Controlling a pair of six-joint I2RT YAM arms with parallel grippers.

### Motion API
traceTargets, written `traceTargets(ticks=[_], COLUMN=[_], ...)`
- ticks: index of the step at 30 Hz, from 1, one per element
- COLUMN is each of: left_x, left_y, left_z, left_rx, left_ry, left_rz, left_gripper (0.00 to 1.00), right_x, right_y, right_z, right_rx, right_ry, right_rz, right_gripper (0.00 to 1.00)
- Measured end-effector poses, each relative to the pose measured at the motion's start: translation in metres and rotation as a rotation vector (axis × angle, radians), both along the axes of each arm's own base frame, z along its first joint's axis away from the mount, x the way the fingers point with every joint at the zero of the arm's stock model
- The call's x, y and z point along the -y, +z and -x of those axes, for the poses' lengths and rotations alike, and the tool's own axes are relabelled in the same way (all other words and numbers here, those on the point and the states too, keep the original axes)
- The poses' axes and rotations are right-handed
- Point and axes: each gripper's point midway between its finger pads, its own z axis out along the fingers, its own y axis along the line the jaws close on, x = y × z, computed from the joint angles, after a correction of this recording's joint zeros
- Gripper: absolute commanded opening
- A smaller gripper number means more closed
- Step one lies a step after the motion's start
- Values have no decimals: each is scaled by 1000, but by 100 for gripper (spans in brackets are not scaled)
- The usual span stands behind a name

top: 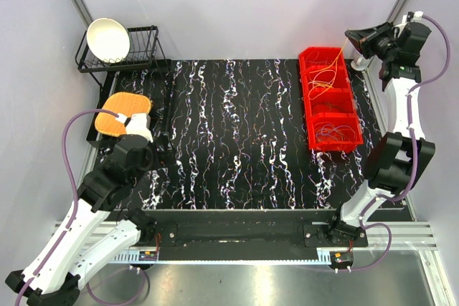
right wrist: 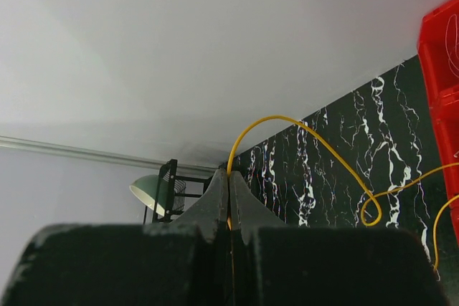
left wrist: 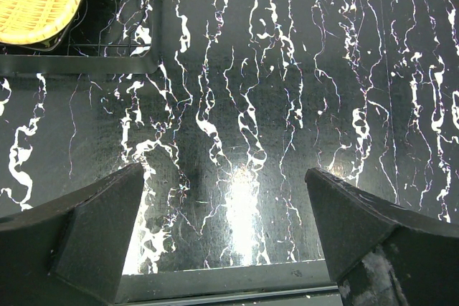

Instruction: Untangle the cables

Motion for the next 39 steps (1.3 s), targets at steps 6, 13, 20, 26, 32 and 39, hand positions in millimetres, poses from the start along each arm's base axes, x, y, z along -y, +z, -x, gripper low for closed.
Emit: traceTargets(ticks=[6, 13, 20, 26, 32, 39], left_x=[0, 0, 0, 0, 0, 1], left_y=[0, 0, 0, 0, 0, -2], left_z=[0, 0, 0, 0, 0, -1], left_rx=[0, -1, 0, -1, -1, -11], left_ry=[-1, -2, -2, -2, -2, -2], left_rz=[1, 1, 1, 1, 0, -5], left_gripper=[99, 99, 99, 99, 99, 99], right_x=[-1, 1, 5, 14, 32, 54], right_y=[-5, -13, -32, -54, -58, -58], right_z=[1, -10, -22, -30, -46, -70], right_rx=[-17, -27, -69, -122, -130, -129], right_ry=[8, 19, 24, 12, -29, -133], right_rz=[-5, -4, -16, -33, -31, -23], right_gripper=[0, 0, 0, 0, 0, 0])
